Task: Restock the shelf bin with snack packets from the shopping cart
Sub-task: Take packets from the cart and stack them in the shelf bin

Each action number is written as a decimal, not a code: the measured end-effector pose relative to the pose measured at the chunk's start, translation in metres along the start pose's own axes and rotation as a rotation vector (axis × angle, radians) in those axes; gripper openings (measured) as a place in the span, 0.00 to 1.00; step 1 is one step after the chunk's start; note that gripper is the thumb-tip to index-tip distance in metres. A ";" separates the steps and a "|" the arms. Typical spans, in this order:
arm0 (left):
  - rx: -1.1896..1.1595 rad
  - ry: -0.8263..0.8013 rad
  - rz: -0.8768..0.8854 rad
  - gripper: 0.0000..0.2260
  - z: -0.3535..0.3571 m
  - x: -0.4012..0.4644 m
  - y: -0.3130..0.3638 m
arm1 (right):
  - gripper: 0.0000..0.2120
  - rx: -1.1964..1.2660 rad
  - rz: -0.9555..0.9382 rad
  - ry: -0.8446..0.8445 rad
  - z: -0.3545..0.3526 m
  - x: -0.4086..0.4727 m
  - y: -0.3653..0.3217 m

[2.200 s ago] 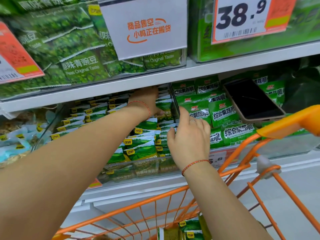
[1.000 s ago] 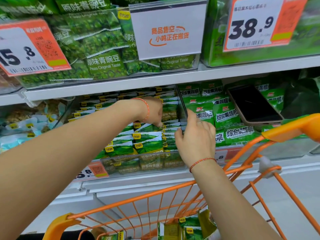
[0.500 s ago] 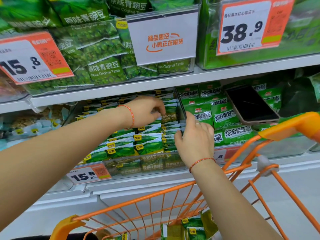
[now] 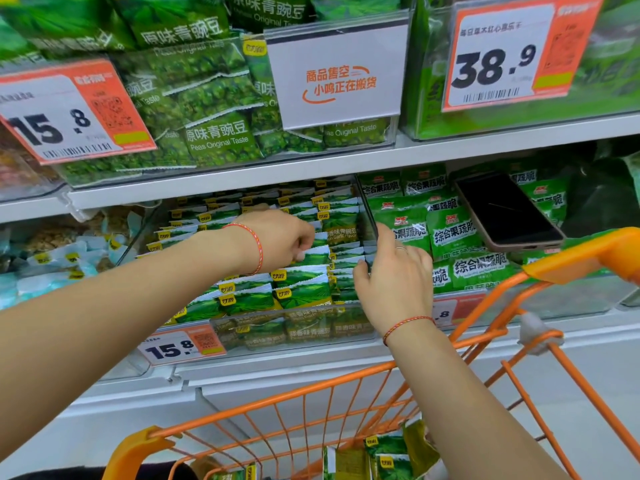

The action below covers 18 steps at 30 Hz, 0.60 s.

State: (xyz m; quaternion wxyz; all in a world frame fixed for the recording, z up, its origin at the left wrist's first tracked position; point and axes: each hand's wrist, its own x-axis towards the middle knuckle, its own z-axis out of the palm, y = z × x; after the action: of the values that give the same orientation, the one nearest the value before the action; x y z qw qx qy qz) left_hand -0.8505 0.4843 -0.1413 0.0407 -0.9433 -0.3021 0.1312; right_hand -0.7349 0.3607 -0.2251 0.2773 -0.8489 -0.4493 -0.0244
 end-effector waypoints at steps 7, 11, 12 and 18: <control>0.146 0.123 0.067 0.04 -0.002 0.004 0.003 | 0.27 0.007 0.003 0.004 0.000 0.000 0.000; 0.117 0.034 0.072 0.05 0.006 0.000 0.003 | 0.27 0.015 0.000 0.002 0.000 0.000 0.000; 0.128 0.050 0.079 0.06 0.006 -0.001 0.003 | 0.27 0.017 -0.001 0.002 0.000 0.000 0.000; 0.083 0.099 0.021 0.09 0.001 -0.001 0.002 | 0.27 0.019 0.001 0.000 -0.001 0.000 0.000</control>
State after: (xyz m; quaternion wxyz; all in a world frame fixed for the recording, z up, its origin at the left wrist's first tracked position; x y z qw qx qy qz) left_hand -0.8505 0.4822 -0.1420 0.0932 -0.9492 -0.2843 0.0971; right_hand -0.7346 0.3601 -0.2243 0.2855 -0.8463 -0.4493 -0.0199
